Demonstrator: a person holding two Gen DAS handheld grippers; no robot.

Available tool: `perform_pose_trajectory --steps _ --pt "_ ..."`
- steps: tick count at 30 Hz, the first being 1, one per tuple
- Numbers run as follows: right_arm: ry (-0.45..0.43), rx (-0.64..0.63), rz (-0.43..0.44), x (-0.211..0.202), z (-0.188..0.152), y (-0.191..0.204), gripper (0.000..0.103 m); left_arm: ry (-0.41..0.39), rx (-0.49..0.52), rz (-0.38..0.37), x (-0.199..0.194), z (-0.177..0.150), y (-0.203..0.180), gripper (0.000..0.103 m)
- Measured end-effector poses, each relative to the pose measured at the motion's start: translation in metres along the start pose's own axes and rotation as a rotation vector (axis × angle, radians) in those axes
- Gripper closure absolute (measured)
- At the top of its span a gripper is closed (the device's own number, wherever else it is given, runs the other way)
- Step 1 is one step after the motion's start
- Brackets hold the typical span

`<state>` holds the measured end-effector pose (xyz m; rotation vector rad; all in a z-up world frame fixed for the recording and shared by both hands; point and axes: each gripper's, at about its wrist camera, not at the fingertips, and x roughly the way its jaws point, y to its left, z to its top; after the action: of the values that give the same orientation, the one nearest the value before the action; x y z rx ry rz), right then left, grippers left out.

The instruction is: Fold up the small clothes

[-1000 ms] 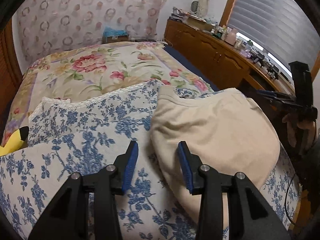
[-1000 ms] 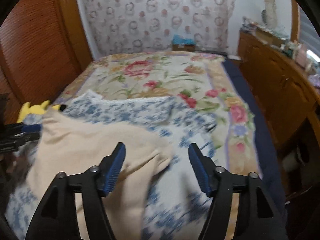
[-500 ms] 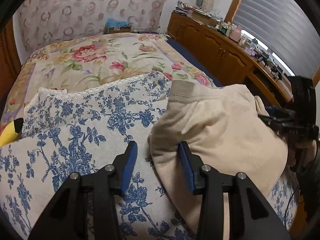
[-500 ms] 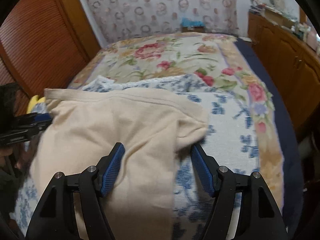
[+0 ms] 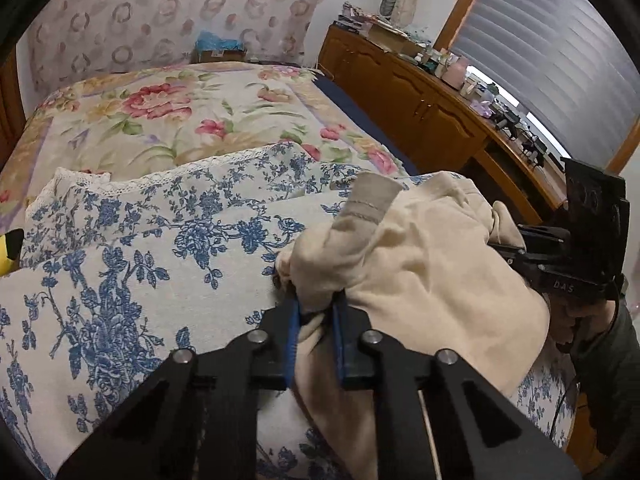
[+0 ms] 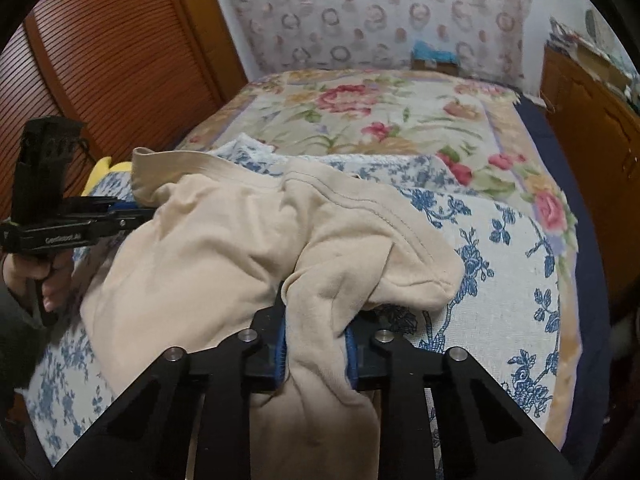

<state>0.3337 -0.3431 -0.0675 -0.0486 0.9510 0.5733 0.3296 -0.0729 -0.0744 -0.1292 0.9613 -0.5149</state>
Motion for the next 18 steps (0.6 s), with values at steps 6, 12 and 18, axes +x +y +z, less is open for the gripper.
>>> perform_pose_trajectory --steps 6,12,18 --pt "-0.117 -0.021 -0.001 -0.034 0.004 0.016 0.087 -0.100 0.041 -0.010 -0.039 -0.003 -0.018 0.096" --pt "-0.196 -0.113 0.005 -0.062 0.026 0.054 0.087 -0.225 0.052 -0.015 -0.100 -0.016 -0.020 0.096" --pt "-0.235 -0.254 0.035 -0.064 0.059 0.107 0.087 -0.341 0.006 0.061 -0.161 -0.040 0.011 0.096"
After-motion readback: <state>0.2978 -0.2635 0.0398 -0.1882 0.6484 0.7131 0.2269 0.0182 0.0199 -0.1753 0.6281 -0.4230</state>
